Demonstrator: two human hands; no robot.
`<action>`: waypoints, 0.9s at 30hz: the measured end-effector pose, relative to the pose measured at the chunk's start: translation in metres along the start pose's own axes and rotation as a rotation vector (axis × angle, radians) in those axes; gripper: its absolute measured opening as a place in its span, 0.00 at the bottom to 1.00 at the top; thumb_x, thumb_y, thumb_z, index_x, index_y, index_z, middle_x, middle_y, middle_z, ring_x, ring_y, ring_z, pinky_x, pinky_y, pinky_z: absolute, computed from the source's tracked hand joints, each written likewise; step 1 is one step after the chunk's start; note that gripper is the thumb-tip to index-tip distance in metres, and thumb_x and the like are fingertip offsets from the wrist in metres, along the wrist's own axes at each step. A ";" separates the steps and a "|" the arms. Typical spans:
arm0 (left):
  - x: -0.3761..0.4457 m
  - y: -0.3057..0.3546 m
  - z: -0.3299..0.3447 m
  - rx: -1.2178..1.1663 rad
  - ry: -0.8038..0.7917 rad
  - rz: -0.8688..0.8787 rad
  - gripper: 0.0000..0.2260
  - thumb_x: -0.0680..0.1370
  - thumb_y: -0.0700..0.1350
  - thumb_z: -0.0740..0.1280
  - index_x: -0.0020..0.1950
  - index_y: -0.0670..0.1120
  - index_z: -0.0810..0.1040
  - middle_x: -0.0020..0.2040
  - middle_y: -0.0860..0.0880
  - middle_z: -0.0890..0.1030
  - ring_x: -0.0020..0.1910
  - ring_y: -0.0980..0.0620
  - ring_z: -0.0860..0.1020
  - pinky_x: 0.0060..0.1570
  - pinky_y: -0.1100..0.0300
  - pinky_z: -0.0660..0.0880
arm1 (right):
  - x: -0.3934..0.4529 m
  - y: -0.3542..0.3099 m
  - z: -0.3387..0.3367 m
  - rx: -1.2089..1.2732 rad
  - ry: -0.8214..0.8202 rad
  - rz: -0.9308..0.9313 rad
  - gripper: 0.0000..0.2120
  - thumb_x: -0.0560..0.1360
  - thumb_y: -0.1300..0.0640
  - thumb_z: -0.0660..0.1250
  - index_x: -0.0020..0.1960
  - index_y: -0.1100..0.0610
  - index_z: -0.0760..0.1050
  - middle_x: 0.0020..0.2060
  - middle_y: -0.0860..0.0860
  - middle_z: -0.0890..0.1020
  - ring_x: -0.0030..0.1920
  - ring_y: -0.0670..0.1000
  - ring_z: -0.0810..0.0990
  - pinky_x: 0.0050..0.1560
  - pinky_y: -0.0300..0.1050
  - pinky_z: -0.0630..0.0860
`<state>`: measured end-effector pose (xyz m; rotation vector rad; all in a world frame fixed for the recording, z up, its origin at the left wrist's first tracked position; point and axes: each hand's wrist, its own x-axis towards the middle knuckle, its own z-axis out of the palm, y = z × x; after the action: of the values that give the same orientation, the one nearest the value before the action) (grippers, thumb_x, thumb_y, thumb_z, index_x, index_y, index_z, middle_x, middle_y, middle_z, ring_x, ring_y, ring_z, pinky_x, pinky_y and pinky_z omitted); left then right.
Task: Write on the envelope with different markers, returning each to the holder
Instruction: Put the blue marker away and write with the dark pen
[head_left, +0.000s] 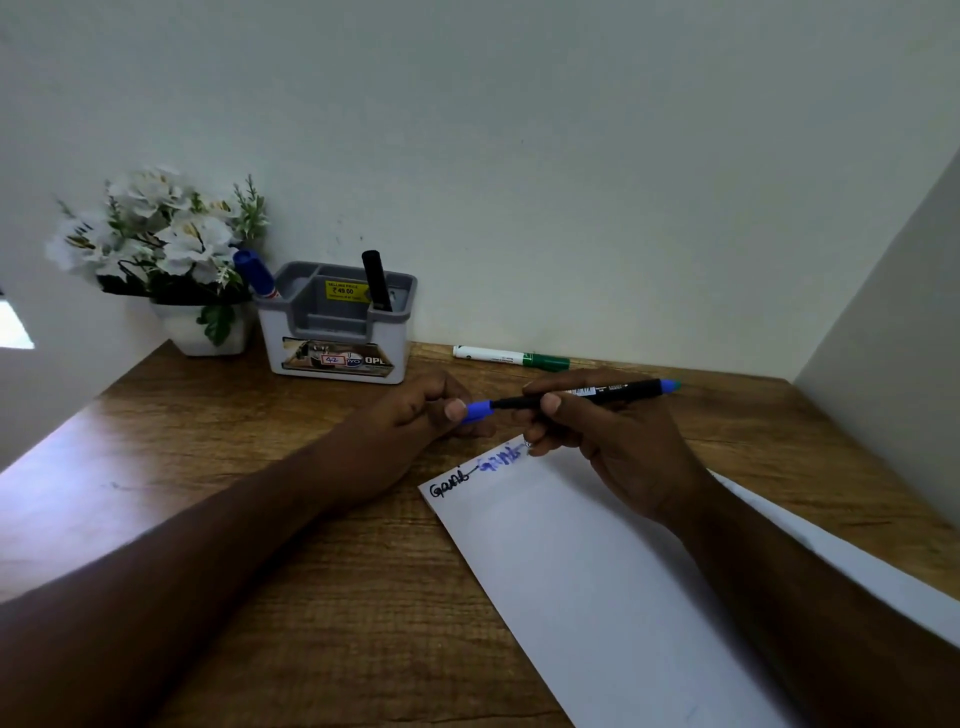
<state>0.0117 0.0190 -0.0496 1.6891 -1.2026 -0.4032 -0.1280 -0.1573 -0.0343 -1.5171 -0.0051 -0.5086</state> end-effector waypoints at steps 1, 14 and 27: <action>0.000 0.000 0.001 0.044 0.003 0.011 0.07 0.78 0.54 0.58 0.46 0.56 0.75 0.47 0.55 0.80 0.46 0.65 0.76 0.44 0.64 0.71 | 0.000 0.001 0.000 -0.020 -0.020 0.003 0.09 0.69 0.60 0.70 0.48 0.61 0.84 0.37 0.58 0.85 0.37 0.56 0.84 0.38 0.46 0.82; -0.008 0.000 -0.005 -0.277 0.090 0.026 0.14 0.77 0.52 0.60 0.47 0.44 0.80 0.42 0.49 0.84 0.43 0.57 0.81 0.41 0.68 0.76 | 0.017 0.008 0.048 -0.312 -0.082 -0.074 0.07 0.78 0.60 0.66 0.45 0.55 0.82 0.27 0.52 0.81 0.26 0.50 0.77 0.27 0.40 0.76; 0.001 -0.042 -0.066 -0.148 0.756 -0.226 0.06 0.78 0.43 0.64 0.45 0.48 0.80 0.43 0.47 0.84 0.45 0.50 0.81 0.51 0.47 0.78 | 0.122 -0.070 0.123 -1.379 -0.298 -0.772 0.27 0.70 0.75 0.66 0.66 0.59 0.75 0.60 0.59 0.81 0.51 0.60 0.81 0.49 0.46 0.74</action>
<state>0.0818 0.0536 -0.0543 1.6268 -0.4211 0.0296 -0.0037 -0.0772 0.0796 -2.9571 -0.5999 -0.9824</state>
